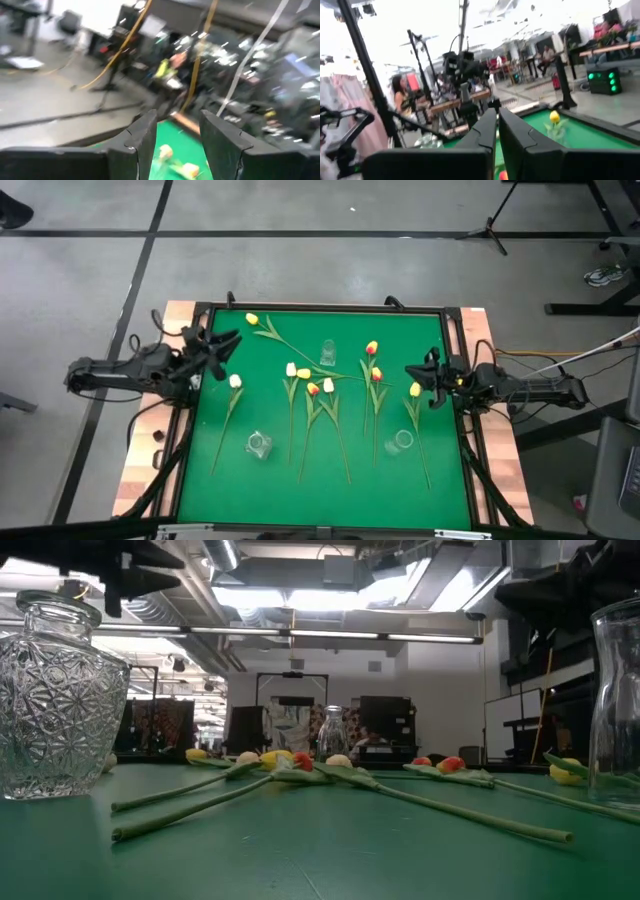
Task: Sort flowers into vase by color
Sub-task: Put the left white tulip into the top transparent vase
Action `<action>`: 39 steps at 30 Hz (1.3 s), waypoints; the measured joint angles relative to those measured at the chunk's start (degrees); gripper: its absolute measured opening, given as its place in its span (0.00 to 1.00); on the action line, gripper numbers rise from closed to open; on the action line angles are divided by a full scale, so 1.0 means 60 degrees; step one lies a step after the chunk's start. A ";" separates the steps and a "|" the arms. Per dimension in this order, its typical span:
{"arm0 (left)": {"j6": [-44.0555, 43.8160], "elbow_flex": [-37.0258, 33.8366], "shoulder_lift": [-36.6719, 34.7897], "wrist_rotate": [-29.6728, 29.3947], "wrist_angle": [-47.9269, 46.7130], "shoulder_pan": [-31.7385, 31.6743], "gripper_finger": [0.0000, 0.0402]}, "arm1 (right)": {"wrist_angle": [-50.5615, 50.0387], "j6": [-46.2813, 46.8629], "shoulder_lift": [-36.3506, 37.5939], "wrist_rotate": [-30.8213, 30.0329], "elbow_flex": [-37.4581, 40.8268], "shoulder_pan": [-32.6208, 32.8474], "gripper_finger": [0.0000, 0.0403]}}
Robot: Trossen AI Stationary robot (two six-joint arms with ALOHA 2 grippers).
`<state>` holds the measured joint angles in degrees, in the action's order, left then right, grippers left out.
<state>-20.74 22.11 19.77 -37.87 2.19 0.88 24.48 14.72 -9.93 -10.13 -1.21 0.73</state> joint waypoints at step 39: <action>-0.9830 0.2971 0.5418 0.5223 -1.0519 -0.0029 0.36 | -0.0346 -0.0150 0.0000 -0.0535 -0.0002 0.0000 0.27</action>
<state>-79.72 39.93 52.28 -6.53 -60.92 0.71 22.40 13.82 -9.93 -13.34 -1.22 0.73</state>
